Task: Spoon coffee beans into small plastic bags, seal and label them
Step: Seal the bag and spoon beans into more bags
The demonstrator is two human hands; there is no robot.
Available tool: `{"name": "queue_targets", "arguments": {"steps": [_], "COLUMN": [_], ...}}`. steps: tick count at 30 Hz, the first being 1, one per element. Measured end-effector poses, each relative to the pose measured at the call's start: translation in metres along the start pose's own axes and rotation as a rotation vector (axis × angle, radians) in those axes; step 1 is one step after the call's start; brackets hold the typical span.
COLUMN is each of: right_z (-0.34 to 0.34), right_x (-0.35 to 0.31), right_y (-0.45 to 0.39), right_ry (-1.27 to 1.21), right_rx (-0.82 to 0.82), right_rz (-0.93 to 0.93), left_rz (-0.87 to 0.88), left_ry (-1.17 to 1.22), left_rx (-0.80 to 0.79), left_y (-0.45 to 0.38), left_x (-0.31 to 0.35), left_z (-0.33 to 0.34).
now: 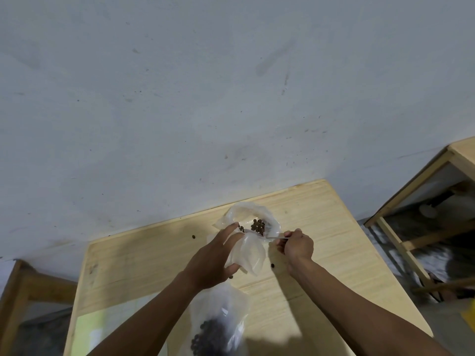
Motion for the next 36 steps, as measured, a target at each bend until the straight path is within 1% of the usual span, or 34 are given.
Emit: {"name": "queue_targets", "arguments": {"steps": [2,4,6,8,11,13,16,20,23,26,29,32,36], "right_z": [-0.001,-0.001,0.001,0.003,0.005,0.007,0.006,0.001,0.001,0.0,0.002,0.006,0.006], "right_x": [-0.003,-0.006,-0.006,-0.005,-0.005,-0.005,0.0,0.007,0.006,0.004,0.001,-0.002,-0.008], "right_y": [-0.002,-0.003,-0.002,-0.002,0.004,0.01,0.013,0.009,0.004,0.001,0.002,0.0,-0.005], "right_ry": [-0.029,-0.081,-0.138,-0.135,-0.101,-0.085,-0.027,-0.047,-0.17,-0.327,-0.439,-0.519,-0.486], "right_rx": [0.025,0.006,-0.082,-0.168,-0.233,-0.25,-0.202,-0.055,0.048,0.104,0.13,0.11,0.064], "right_rz": [-0.031,-0.055,-0.043,-0.044,-0.111,-0.125,-0.044,0.047,0.065,0.119,0.158,0.188,0.146], "left_rz": [0.029,0.046,0.028,-0.001,0.006,0.013,0.021,0.013,-0.005,0.002,0.032,0.041,-0.017], "left_ry": [-0.001,0.014,0.019,0.027,0.008,-0.003,-0.021,-0.031,-0.017,-0.008,-0.014,0.006,0.059], "left_rx": [0.008,0.008,0.005,-0.005,-0.031,-0.043,-0.076,-0.123,-0.123,-0.135,-0.125,-0.103,-0.071], "left_y": [0.002,0.004,0.005,0.004,0.001,-0.001,-0.001,0.0,0.001,0.0,-0.004,-0.008,-0.013], "left_x": [0.001,0.003,0.005,0.008,0.014,0.016,0.017,0.018,0.017,0.016,0.021,0.025,0.023], "left_z": [-0.001,-0.001,-0.001,-0.002,-0.004,-0.005,-0.004,-0.001,-0.001,0.0,0.001,0.003,0.004]}}
Point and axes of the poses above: each hand's wrist, its own y-axis away from the middle knuckle, its own z-axis out of the palm, x = y × z, the point moved 3 cm from there along -y, towards the middle knuckle, and after that the axes turned 7 degrees about x, right-handed, at the moved point
